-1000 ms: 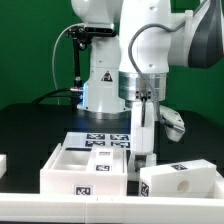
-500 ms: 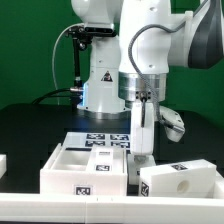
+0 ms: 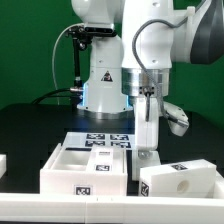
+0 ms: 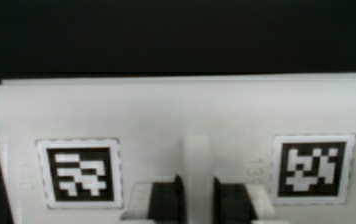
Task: Assemble cabinet
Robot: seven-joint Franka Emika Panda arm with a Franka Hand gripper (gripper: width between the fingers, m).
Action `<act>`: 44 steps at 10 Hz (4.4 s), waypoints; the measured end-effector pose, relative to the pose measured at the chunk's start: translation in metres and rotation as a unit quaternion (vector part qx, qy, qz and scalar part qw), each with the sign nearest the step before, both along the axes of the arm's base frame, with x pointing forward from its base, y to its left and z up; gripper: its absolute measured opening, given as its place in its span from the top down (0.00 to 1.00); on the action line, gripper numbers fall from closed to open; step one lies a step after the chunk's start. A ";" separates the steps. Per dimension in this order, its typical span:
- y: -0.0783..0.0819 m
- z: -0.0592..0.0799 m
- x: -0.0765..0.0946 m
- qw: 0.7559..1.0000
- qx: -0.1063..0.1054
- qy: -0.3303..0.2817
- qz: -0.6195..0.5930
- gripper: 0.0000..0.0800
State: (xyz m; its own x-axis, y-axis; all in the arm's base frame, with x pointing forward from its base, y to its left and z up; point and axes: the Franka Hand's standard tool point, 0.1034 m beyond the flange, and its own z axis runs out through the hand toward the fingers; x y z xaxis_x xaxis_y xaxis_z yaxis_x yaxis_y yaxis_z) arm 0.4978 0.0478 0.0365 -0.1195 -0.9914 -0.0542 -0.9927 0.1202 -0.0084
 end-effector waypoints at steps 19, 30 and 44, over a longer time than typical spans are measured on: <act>-0.010 0.034 0.006 0.804 -0.013 -0.033 0.593 0.92; -0.030 0.040 -0.027 0.474 -0.013 -0.022 0.880 0.92; -0.047 0.046 -0.026 0.315 -0.010 0.007 0.949 0.22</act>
Offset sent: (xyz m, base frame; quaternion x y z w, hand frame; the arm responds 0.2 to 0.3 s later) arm 0.0245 -0.0199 0.0293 -0.0388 0.0072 -0.1533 0.9874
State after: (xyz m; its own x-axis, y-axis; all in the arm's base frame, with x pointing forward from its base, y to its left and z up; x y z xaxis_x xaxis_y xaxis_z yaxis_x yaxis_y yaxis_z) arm 0.4718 0.0010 0.0825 0.6902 0.7213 -0.0577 0.7231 -0.6906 0.0163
